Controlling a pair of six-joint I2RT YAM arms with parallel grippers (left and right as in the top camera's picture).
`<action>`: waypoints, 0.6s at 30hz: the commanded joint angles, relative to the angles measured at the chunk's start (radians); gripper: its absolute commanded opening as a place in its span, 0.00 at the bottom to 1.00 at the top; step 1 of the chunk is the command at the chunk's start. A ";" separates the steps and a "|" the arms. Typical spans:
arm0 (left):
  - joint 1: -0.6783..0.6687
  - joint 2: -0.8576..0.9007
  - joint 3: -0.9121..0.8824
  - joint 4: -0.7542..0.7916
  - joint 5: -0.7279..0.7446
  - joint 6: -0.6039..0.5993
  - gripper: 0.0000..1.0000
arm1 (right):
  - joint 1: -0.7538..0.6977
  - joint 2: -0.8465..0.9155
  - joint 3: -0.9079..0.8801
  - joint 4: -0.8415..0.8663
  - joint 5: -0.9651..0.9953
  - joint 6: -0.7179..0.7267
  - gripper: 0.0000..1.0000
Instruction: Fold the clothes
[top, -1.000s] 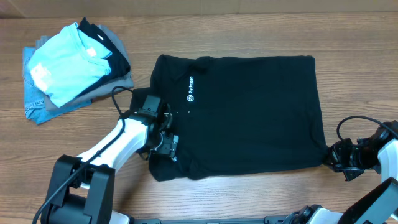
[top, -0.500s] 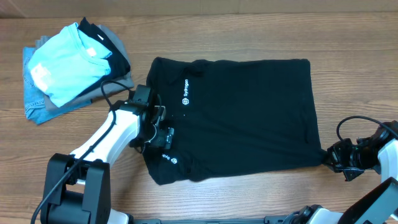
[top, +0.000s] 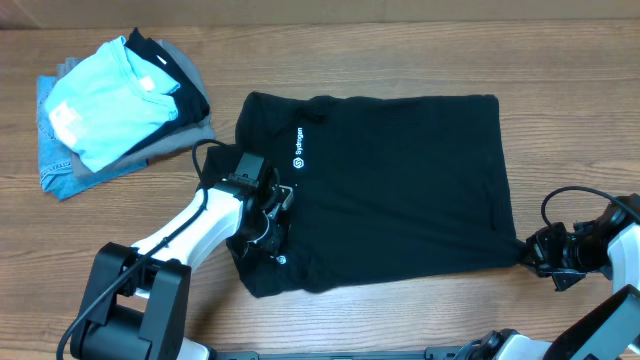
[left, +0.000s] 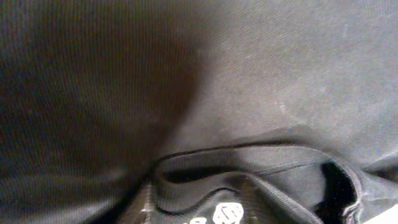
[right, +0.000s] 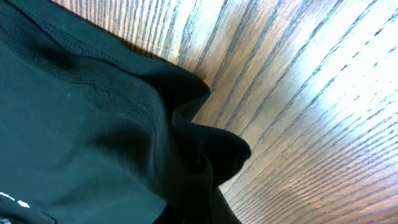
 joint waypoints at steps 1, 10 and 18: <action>-0.006 0.010 -0.018 -0.006 0.012 0.013 0.21 | -0.002 -0.017 0.024 0.005 0.005 -0.004 0.04; -0.006 0.010 0.085 -0.122 0.002 0.013 0.05 | -0.002 -0.017 0.024 0.004 0.005 -0.004 0.04; -0.005 0.010 0.233 -0.267 -0.112 0.019 0.04 | -0.002 -0.017 0.024 0.002 -0.067 -0.045 0.04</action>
